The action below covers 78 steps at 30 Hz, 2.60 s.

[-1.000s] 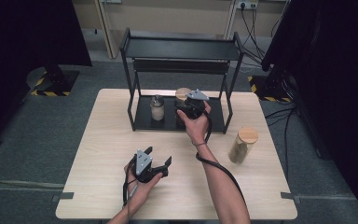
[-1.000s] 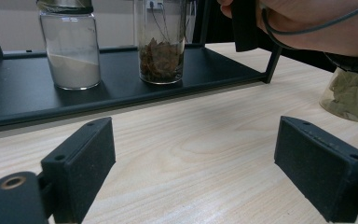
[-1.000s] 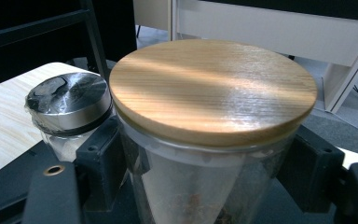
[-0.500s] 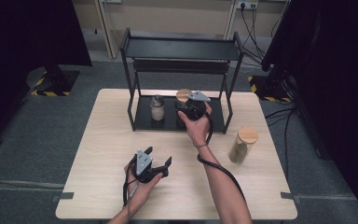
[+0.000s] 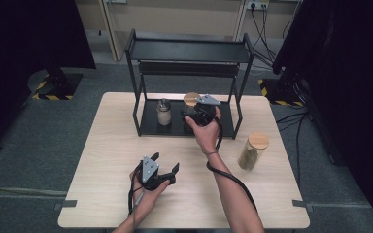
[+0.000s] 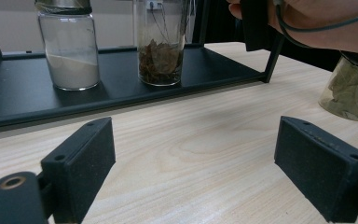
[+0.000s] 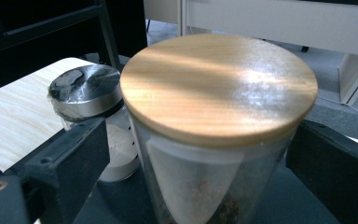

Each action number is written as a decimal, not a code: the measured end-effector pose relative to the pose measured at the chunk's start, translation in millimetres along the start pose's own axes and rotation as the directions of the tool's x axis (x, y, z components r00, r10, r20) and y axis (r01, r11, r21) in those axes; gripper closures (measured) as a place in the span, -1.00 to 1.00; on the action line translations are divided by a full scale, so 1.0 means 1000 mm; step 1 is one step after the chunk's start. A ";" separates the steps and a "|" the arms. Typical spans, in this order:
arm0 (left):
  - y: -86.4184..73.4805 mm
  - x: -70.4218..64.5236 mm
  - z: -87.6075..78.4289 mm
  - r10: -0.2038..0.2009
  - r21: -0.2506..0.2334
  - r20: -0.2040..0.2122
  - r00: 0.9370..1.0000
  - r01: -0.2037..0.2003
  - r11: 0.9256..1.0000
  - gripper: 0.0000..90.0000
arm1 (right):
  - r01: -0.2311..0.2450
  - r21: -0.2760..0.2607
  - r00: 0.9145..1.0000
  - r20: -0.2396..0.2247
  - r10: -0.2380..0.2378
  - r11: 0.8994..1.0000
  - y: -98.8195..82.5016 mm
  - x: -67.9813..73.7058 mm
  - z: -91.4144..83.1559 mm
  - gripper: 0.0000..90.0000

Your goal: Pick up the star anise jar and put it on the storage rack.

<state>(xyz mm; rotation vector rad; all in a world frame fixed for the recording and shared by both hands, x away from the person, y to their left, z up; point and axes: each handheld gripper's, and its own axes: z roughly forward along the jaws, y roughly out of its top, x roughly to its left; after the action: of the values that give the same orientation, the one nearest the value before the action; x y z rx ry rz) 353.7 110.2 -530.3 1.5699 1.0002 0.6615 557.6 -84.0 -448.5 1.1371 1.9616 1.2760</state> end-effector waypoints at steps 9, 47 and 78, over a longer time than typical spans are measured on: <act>0.000 -0.001 0.000 -0.003 -0.002 -0.001 1.000 0.003 1.000 -0.74 | 0.029 0.009 1.000 0.004 -0.029 1.000 0.000 0.004 -0.009 -0.93; 0.000 -0.001 0.000 0.002 -0.001 -0.003 1.000 -0.002 1.000 -0.74 | -0.007 0.023 0.998 -0.067 0.009 1.000 -0.017 0.007 -0.043 -0.94; 0.000 -0.001 0.000 0.005 -0.002 -0.004 1.000 -0.005 1.000 -0.74 | -0.007 0.036 0.996 -0.085 0.010 0.999 -0.039 0.009 -0.063 -0.94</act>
<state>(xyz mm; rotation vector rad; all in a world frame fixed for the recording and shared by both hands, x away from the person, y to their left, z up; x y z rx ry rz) 353.3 109.2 -530.3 1.5704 0.9982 0.6688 490.0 -112.9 -458.0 1.1262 2.0514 1.3190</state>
